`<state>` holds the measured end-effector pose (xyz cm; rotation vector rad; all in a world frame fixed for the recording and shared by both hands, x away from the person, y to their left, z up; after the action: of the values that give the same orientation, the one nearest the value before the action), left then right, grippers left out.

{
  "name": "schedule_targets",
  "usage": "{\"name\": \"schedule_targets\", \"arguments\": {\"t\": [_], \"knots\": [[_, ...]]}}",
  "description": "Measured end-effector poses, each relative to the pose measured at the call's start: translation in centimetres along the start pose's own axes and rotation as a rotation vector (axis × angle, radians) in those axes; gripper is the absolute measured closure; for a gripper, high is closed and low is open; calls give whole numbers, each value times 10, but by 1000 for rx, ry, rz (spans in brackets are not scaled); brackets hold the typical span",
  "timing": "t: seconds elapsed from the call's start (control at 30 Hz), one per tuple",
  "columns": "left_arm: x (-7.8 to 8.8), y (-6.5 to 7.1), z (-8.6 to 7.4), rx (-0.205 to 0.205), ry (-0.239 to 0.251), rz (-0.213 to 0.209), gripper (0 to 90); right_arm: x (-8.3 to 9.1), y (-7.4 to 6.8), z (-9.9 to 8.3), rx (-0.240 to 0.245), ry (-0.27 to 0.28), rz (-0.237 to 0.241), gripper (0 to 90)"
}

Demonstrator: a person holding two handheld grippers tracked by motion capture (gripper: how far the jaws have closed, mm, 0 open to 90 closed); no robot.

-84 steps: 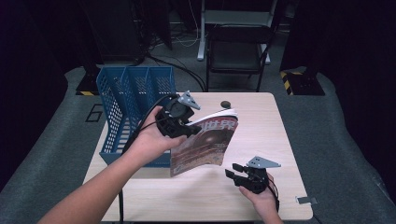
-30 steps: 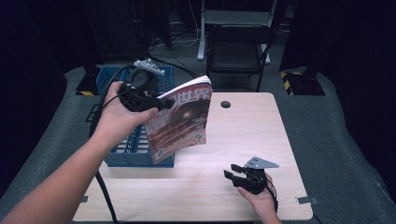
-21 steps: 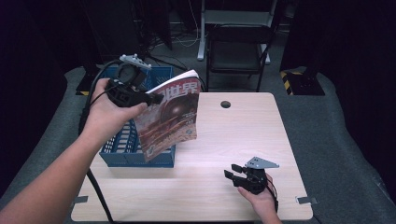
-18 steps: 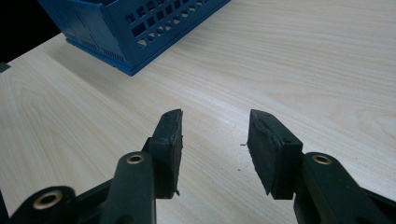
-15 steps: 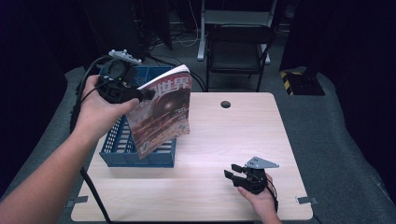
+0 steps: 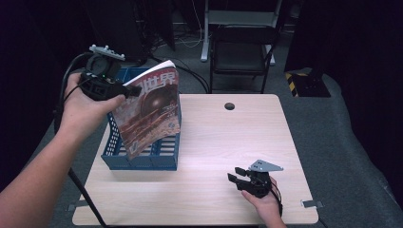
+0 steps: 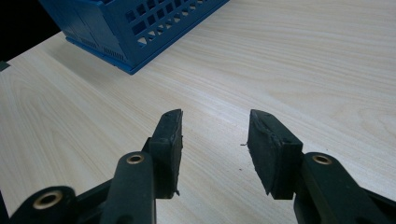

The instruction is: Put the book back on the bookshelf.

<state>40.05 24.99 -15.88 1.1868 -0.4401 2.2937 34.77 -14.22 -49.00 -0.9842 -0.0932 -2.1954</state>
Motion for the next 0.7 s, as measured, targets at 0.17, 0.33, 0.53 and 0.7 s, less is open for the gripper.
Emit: {"name": "schedule_targets", "arguments": {"t": [0.17, 0.33, 0.53, 0.7], "knots": [[0, -7, -1, 26, 5, 12, 841, 0, 0, 0, 4, -3, -2, 549], [1, -14, -5, 45, -3, 18, 841, 0, 0, 0, -1, -1, 0, 549], [2, -22, -10, 65, -5, 30, 841, 0, 0, 0, 2, -3, -2, 549], [4, -28, -15, 82, -5, 40, 841, -1, 0, 0, 1, -4, -3, 549]]}}
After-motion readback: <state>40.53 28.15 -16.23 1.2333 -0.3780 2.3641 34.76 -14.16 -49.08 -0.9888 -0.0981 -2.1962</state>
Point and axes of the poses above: each handheld gripper's, and its own axes: x roughly backward along the jaws, z roughly out of its top, y roughly to its right, the point moved 1 cm from there along -x, roughly forward along the jaws, and after that the axes turned 13 degrees about -y, right-handed, at the moved point
